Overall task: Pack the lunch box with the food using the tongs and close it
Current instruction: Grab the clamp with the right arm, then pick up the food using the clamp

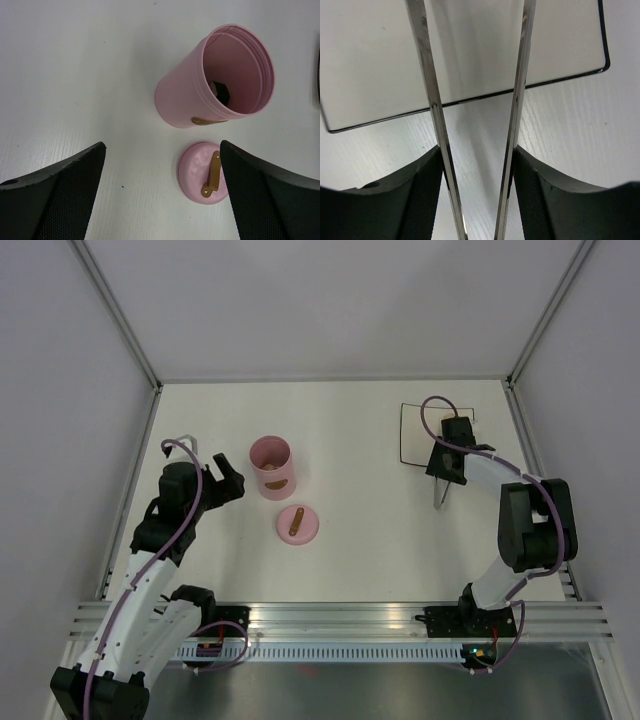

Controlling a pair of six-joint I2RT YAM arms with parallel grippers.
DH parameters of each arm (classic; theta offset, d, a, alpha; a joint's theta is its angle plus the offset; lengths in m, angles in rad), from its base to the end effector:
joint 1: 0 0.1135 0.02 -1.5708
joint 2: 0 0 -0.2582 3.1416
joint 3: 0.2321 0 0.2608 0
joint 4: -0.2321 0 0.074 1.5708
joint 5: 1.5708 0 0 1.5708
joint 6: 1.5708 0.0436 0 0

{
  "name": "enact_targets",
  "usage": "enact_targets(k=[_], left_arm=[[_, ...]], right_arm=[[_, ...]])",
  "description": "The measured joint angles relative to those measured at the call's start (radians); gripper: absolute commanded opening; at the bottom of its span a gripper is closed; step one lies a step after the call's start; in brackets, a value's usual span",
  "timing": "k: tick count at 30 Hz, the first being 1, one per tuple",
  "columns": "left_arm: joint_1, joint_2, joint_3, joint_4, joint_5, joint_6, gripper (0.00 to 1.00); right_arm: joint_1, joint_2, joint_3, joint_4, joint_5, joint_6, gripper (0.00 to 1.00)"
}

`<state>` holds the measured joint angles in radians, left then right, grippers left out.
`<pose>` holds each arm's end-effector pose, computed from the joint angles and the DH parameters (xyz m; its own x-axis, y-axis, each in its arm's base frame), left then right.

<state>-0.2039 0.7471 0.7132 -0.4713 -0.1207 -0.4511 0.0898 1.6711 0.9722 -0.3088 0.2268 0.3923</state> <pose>0.1860 -0.0331 0.2835 -0.4692 -0.3449 -0.8130 -0.1186 0.9368 -0.3290 0.3404 0.0208 0.1545 -0.7659 0.3051 -0.5660 0.3517 0.9357 0.0284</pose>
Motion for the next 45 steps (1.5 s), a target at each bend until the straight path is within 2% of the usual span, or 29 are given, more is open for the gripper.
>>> enact_targets(k=[15, 32, 38, 45], left_arm=[[0.002, -0.032, -0.021, 0.01, 0.0, 0.0, 1.0], [0.002, -0.031, -0.027, 0.011, -0.001, 0.002, 1.0], [0.002, -0.025, -0.027, 0.011, -0.001, 0.002, 1.0], [0.002, -0.02, -0.027, 0.017, -0.001, 0.003, 1.0]], right_arm=[[-0.002, 0.029, 0.28, -0.192, -0.022, -0.023, 0.61], [-0.054, 0.13, 0.389, -0.229, -0.023, -0.056, 0.6], [-0.06, 0.146, 0.4, -0.228, -0.04, -0.063, 0.5], [-0.06, 0.147, 0.4, -0.226, -0.069, -0.068, 0.29]])
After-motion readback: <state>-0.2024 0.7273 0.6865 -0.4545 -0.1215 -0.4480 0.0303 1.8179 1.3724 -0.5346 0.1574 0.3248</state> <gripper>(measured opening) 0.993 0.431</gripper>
